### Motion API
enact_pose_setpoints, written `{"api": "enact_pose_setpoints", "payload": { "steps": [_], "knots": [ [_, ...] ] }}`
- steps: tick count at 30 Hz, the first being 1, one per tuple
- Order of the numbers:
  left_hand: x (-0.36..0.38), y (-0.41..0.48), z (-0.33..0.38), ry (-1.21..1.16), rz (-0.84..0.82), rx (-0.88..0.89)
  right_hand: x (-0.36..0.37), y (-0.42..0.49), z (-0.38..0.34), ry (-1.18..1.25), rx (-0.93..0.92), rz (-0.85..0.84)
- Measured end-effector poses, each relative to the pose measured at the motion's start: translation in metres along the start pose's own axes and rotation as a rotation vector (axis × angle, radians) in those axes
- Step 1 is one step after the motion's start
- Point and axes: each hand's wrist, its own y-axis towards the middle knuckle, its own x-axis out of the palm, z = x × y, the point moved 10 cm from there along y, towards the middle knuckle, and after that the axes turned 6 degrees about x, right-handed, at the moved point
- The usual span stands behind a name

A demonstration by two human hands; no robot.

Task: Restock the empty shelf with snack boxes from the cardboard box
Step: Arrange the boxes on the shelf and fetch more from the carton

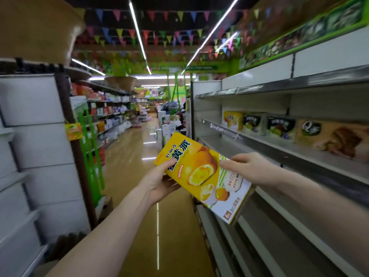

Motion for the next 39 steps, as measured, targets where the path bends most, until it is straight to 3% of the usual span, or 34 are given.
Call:
{"api": "enact_pose_setpoints", "payload": {
  "steps": [9,17,35,39],
  "knots": [
    [0.112,0.028,-0.017,-0.055,-0.126,0.002,-0.101,0.000,0.027,-0.133,0.036,0.114],
    [0.169,0.057,-0.032,-0.047,-0.204,-0.029,-0.139,0.012,0.053,-0.052,0.115,0.097],
    [0.123,0.241,0.002,-0.082,-0.199,-0.095,-0.102,0.188,0.008,-0.062,0.167,0.190],
    [0.121,0.280,-0.001,-0.106,-0.197,-0.140,-0.090,0.227,-0.010,-0.223,0.127,0.314]
  ]
}}
